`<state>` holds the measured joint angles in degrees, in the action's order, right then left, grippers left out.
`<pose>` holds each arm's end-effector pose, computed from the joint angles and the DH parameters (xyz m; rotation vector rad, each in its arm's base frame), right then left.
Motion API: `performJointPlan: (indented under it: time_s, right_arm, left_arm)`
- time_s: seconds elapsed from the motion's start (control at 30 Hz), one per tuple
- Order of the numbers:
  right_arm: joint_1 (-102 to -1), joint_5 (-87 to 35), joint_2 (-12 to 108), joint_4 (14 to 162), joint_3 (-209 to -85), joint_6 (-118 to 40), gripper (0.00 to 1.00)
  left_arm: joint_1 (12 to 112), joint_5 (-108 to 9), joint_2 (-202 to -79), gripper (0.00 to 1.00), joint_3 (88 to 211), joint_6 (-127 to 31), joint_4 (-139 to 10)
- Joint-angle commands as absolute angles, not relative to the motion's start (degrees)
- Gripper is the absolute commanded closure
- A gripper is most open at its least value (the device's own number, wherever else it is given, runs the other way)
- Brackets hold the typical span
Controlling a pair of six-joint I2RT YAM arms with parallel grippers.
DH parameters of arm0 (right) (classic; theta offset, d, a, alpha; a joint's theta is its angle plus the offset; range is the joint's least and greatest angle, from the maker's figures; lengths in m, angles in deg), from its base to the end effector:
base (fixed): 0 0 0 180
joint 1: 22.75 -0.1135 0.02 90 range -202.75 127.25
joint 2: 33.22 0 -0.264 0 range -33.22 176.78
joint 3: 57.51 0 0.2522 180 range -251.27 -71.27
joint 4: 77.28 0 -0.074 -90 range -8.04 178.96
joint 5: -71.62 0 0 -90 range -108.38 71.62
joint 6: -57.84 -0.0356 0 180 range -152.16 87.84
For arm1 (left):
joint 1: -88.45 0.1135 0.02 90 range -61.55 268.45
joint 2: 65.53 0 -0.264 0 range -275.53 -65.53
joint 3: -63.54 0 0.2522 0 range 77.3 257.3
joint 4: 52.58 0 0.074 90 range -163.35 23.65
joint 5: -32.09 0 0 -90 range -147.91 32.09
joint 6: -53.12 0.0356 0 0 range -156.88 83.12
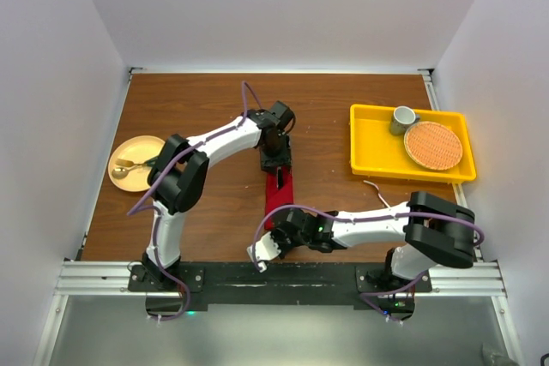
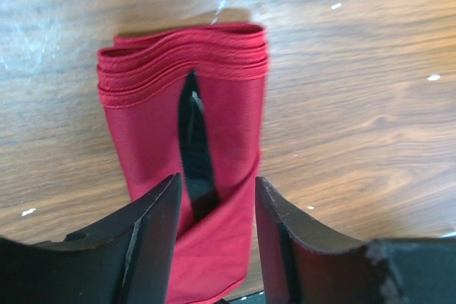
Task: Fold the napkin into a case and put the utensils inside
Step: Insert the knife into the folded napkin, then pick up the fork from the corner of the board.
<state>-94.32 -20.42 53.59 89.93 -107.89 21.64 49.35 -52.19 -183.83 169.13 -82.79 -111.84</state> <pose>0.0873 0.2658 0.1443 -2.1731 1.1042 0.1828 0.3276 -0.2708 0.1864 -0.1517 2.9429 -0.4244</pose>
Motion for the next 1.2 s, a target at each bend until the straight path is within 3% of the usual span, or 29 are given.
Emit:
performJointPlan:
  time_s: [0.0,0.2,0.43,0.53,0.7,0.93,1.17]
  right_arm:
    - [-94.0,-20.1,51.8,88.0,-107.0,21.1,0.99]
    - [-93.9,-23.3,47.1,85.6,-107.7,20.8,0.98]
    - [-86.4,-30.6,38.0,79.3,-114.1,10.8,0.89]
    - [-80.1,-31.4,33.7,74.3,-119.6,2.8,0.84]
    - [-69.0,-29.6,28.5,58.7,-127.4,-5.6,0.65]
    - [-54.9,-24.9,25.4,42.7,-127.1,-2.5,0.45]
    - [-42.9,-24.5,27.5,32.2,-123.6,10.9,0.44]
  left_arm:
    - [49.3,-53.2,-180.0,0.48,173.1,-81.7,-111.4]
    - [51.1,-55.2,-179.1,0.44,177.7,-79.8,-110.3]
    - [59.3,-56.7,-175.0,0.01,179.4,-73.0,-101.7]
    - [62.7,-57.7,-172.4,0.00,179.9,-68.4,-98.1]
    - [66.0,-60.6,-164.6,0.00,174.9,-55.4,-88.0]
    - [70.4,-47.5,-156.1,0.00,165.5,-48.0,-81.7]
    - [70.5,-44.3,-151.8,0.00,160.2,-46.2,-78.6]
